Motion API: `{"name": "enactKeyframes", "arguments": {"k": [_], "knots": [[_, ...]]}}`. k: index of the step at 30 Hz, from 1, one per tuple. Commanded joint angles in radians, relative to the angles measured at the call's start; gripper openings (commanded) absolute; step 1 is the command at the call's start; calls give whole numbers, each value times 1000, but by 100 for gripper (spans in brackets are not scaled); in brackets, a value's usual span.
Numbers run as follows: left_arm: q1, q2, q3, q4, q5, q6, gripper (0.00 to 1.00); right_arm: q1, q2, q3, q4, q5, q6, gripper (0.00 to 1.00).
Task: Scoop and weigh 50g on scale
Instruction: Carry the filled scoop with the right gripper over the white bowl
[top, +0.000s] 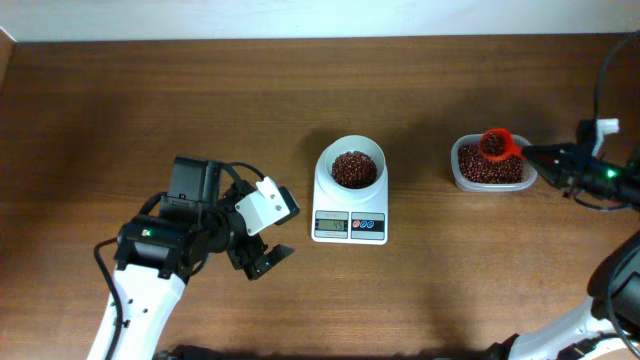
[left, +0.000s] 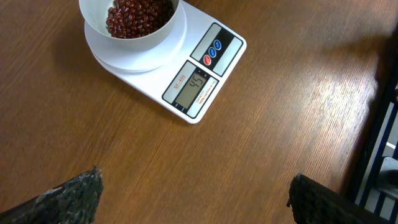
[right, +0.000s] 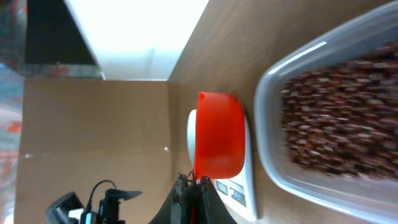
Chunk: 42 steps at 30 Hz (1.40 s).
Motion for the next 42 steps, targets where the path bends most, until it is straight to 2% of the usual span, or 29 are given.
{"name": "enactKeyframes", "arguments": {"k": [1, 9, 16, 18, 23, 24, 25, 32, 39, 42], "knots": [[4, -2, 16, 1, 18, 13, 99, 82, 7, -9, -3, -74, -14, 4], [4, -2, 16, 1, 18, 13, 99, 333, 7, -9, 25, -94, -5, 4], [4, -2, 16, 1, 18, 13, 99, 505, 7, -9, 243, -89, 214, 4], [4, -2, 16, 1, 18, 13, 99, 541, 7, -9, 306, -8, 305, 4], [4, -2, 16, 1, 18, 13, 99, 599, 7, -9, 431, 99, 327, 4], [4, -2, 16, 1, 18, 13, 99, 610, 7, -9, 470, 135, 278, 4], [4, -2, 16, 1, 18, 13, 99, 618, 7, -9, 485, 135, 159, 4], [4, -2, 16, 1, 18, 13, 99, 623, 7, -9, 486, 94, -208, 4], [4, -2, 16, 1, 18, 13, 99, 623, 7, -9, 484, 63, -353, 4], [4, -2, 16, 1, 18, 13, 99, 623, 7, -9, 484, 63, -362, 4]]}}
